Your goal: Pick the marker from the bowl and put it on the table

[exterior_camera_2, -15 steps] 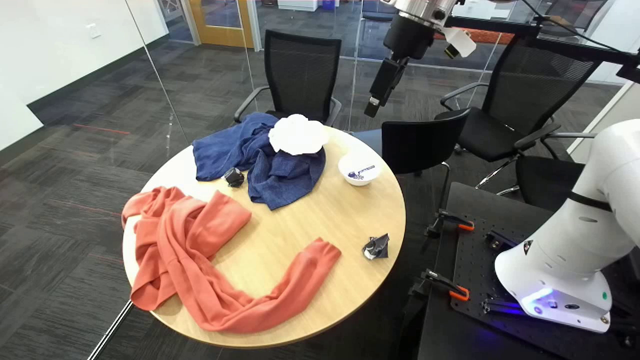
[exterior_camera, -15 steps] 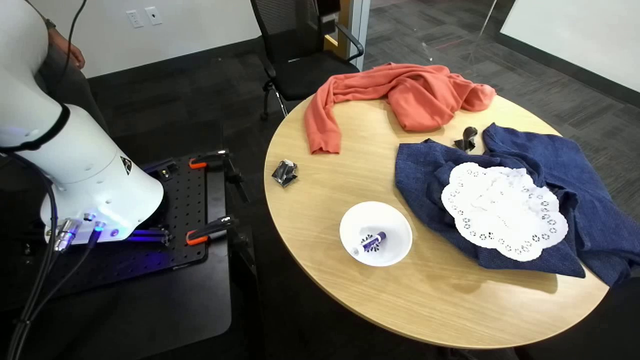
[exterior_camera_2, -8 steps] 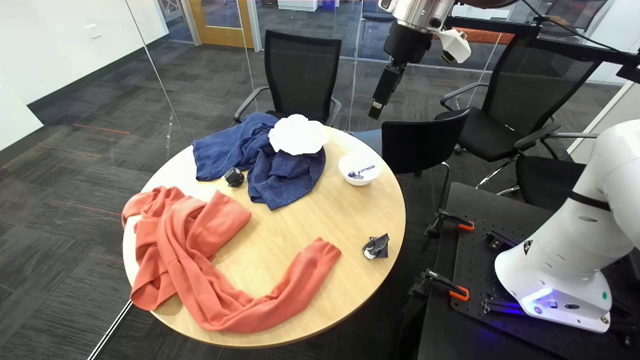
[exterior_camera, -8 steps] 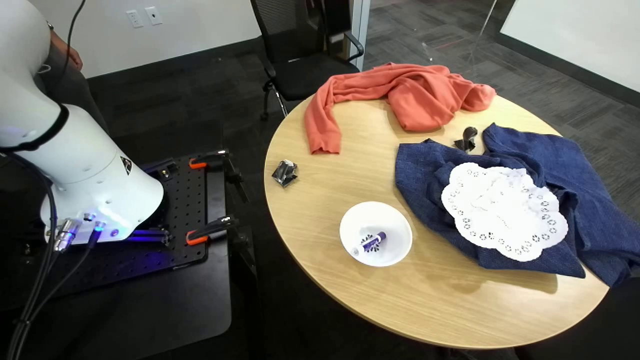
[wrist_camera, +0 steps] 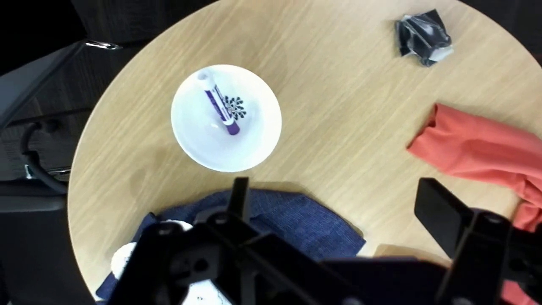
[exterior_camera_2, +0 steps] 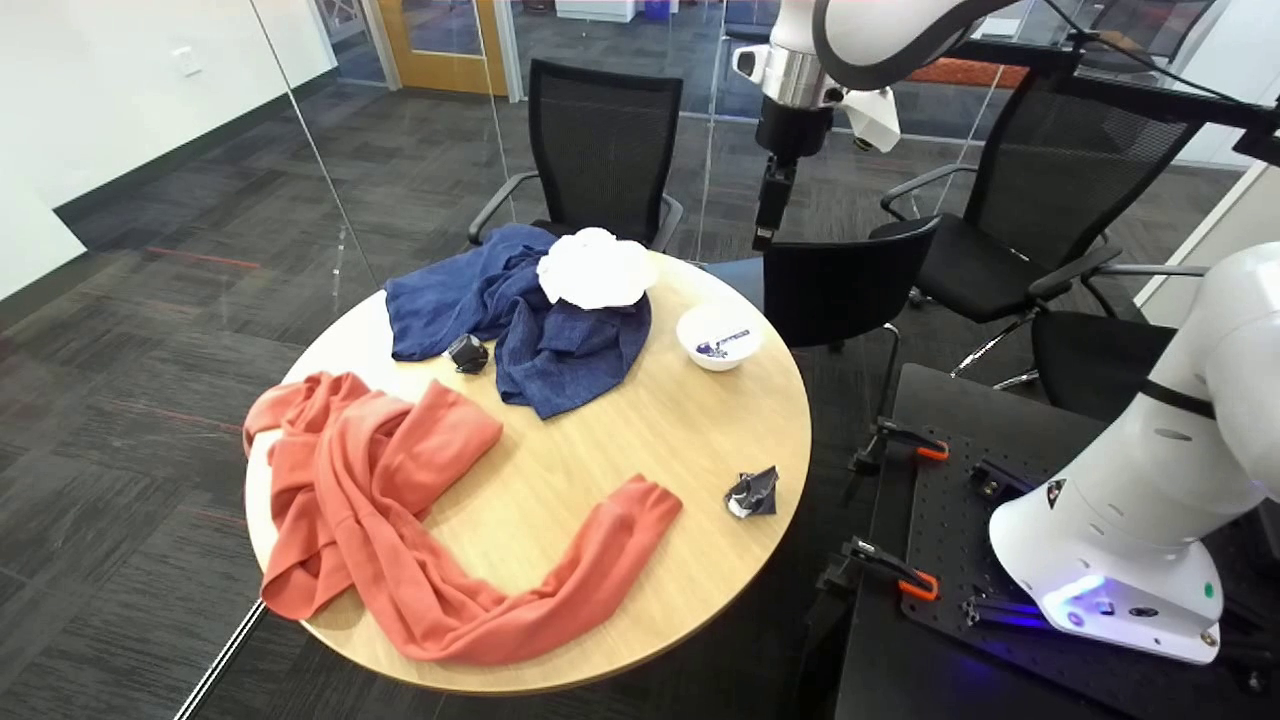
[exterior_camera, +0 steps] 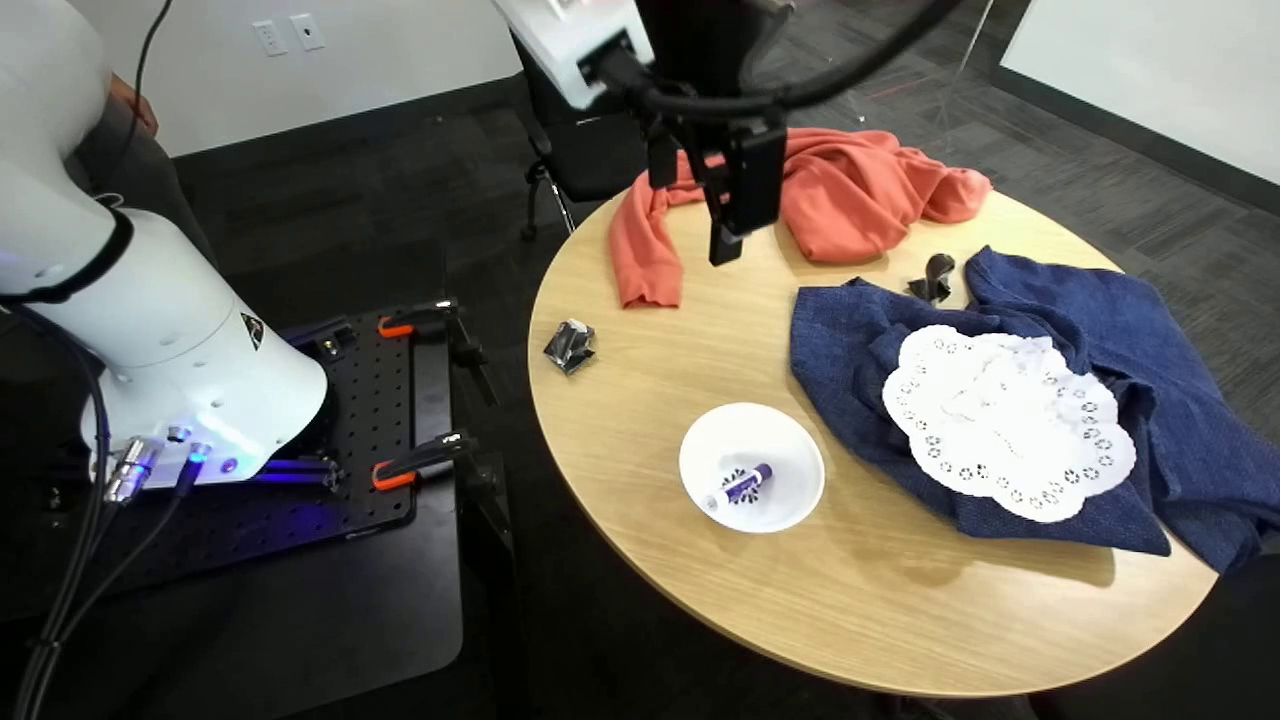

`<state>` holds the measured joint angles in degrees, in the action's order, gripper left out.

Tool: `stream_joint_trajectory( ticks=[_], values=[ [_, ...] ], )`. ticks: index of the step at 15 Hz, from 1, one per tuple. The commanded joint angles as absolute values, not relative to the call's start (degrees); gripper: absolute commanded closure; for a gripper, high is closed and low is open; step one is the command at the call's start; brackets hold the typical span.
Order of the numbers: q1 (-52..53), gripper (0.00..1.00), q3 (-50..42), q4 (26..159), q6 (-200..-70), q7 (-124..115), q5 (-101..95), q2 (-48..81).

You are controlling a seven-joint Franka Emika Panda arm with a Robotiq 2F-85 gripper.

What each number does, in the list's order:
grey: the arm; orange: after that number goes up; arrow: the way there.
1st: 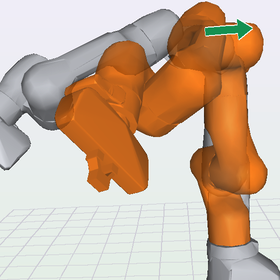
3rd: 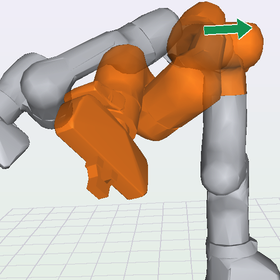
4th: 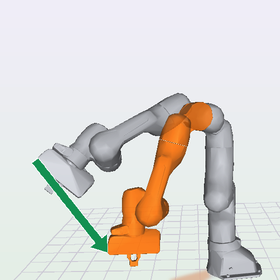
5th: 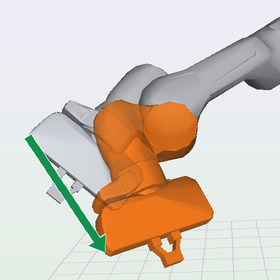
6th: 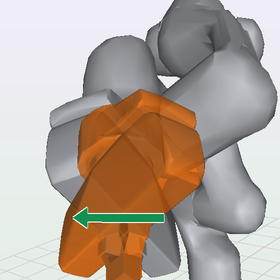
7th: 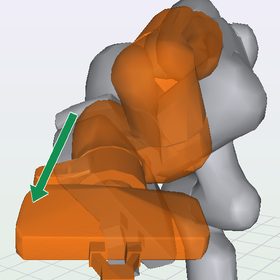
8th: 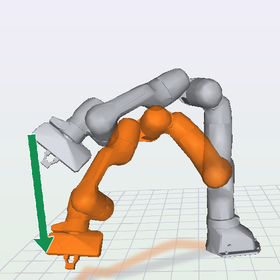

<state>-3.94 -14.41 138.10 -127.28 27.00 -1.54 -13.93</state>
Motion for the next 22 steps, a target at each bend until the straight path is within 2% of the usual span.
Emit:
stream_joint_trajectory(
  ticks=[1, 10, 11, 22],
  values=[
    [-5.79, 0.0, -14.38, 133.98, -130.37, 30.54, -4.35, -5.53],
    [-9.37, 0.0, -11.98, 130.25, -141.19, 28.72, -3.41, 10.34],
    [-9.71, 0.0, -11.75, 132.15, -140.49, 29.47, -4.06, 7.78],
    [-9.81, 0.0, -11.11, 131.05, -143.02, 28.66, -8.55, 11.49]
  ],
)
